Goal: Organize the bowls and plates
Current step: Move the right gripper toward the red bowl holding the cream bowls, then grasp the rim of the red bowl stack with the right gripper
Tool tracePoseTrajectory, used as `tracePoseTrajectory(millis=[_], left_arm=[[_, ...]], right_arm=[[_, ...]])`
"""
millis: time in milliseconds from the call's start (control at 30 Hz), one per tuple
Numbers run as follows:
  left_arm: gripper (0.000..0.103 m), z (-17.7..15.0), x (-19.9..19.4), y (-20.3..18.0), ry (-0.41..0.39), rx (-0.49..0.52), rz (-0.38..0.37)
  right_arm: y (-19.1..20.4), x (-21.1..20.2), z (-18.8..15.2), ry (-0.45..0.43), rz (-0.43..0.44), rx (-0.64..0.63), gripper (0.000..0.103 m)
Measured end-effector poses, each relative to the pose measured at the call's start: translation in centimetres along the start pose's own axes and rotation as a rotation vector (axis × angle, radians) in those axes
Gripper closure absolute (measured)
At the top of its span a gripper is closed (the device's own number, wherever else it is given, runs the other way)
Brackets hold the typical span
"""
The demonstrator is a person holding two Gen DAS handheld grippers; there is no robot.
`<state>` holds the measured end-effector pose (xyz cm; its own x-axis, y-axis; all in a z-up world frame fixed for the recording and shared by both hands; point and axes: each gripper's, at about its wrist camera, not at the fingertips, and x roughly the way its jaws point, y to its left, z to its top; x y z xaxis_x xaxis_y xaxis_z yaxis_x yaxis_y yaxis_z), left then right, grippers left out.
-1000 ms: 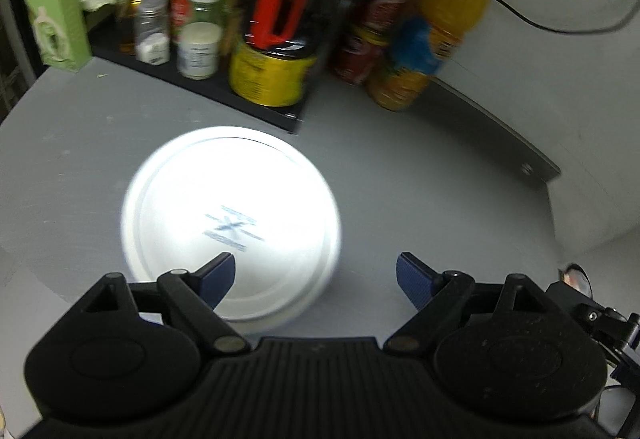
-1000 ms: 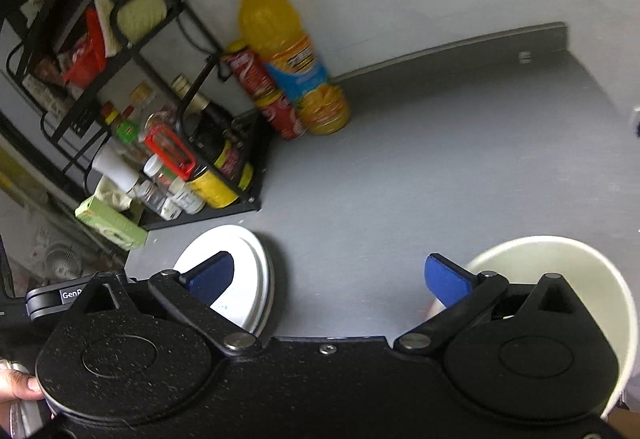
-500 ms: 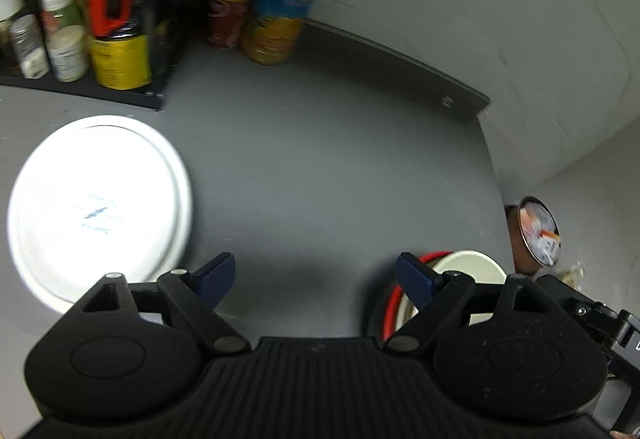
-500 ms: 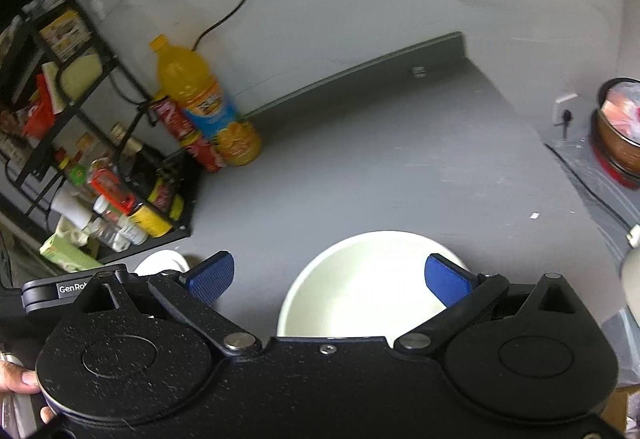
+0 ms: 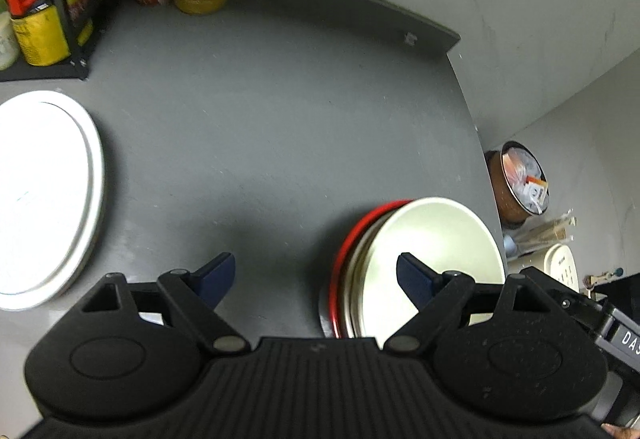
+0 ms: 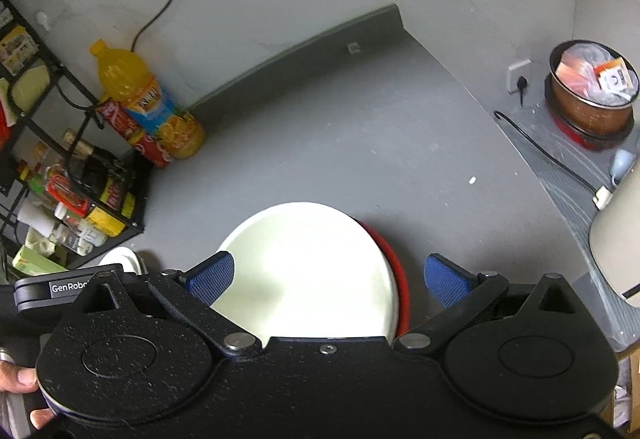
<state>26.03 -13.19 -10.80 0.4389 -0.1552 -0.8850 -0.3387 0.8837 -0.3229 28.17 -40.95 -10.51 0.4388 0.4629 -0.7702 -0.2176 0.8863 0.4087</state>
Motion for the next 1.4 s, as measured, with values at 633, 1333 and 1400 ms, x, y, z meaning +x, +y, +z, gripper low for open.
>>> tracePoseTrajectory(millis=[633,1333,1400], left_arm=[[0.059,-1.1,6.6,0.0,0.17,0.012,-0.037],[0.079,-3.6,2.9,0.5,0.072,-0.025,-0.036],[0.079,-3.7,2.3,1.0,0.056,-0.042,-0.03]], right_arm=[[-2.7,5.2,-3.1,0.179,-0.033,0.11,0.03],[-1.5,3.9,-4.0,0.162,0.012,0.015,0.069],[-1.0,3.9,-3.9,0.16,0.023,0.002,0.069]])
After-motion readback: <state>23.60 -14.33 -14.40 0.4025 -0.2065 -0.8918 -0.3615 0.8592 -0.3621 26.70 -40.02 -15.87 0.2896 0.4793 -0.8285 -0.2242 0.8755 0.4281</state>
